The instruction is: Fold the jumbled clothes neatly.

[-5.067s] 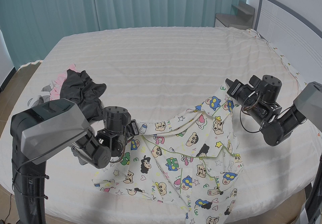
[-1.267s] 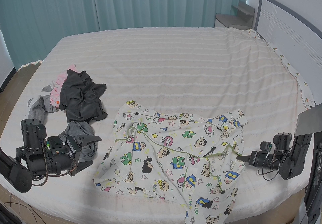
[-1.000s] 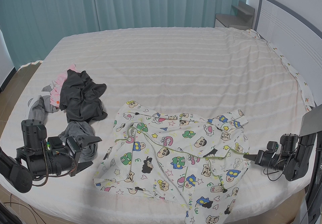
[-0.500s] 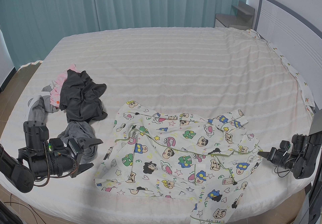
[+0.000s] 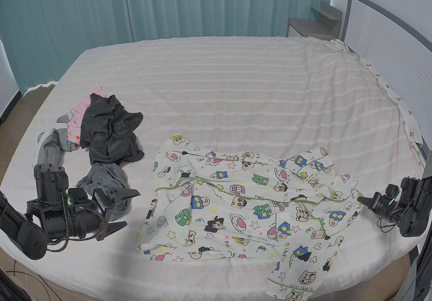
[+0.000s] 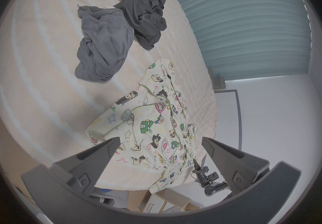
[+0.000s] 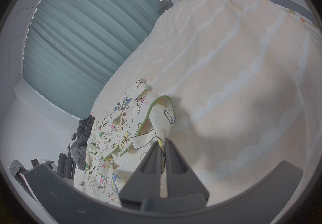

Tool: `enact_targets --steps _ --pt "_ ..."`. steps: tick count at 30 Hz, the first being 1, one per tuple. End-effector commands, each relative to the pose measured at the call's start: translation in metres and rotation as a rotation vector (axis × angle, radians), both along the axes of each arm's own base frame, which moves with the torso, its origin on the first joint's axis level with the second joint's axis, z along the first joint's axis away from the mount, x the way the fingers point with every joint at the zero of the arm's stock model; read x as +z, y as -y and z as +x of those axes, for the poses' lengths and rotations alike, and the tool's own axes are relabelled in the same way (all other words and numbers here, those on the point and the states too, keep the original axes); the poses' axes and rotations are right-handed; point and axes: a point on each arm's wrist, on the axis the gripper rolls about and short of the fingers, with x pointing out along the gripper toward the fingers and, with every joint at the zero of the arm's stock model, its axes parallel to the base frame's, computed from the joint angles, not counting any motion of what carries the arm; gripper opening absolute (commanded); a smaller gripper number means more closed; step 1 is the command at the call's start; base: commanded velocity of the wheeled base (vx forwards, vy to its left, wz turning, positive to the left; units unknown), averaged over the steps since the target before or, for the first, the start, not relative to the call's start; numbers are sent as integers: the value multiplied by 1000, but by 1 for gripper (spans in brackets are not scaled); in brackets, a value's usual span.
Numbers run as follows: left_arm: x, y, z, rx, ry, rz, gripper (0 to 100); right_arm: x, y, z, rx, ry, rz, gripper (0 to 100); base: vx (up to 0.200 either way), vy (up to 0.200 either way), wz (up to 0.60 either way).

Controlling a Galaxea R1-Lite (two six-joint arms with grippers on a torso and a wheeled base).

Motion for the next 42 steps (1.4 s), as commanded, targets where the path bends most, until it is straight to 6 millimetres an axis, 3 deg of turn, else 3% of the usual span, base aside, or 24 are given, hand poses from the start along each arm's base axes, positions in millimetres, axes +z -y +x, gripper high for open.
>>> enact_targets --steps 1,5,6,13,20,24,32,42 --pt "-4 4 1 -16 -19 4 100 4 4 0 -13 17 -8 0 0 0 0" --pt "-7 9 0 -26 -31 16 100 5 8 -1 -29 21 -10 0 0 0 0" --pt "-9 13 0 -26 -34 28 100 5 11 0 -36 24 -11 100 0 0 0" --pt "-20 28 5 -49 -67 66 100 12 13 -3 -46 37 -14 100 0 0 0" --pt "-39 55 38 -38 -89 122 100 40 -1 -30 -107 32 130 100 0 0 0" --pt "-58 71 46 -23 -120 188 100 50 -6 -32 -127 79 199 100 0 0 0" --pt "-66 84 53 -25 -115 215 100 36 -5 -28 -130 30 229 100 0 0 0" --pt "-78 94 75 44 -95 265 100 38 -6 -30 -124 34 229 100 0 0 0"
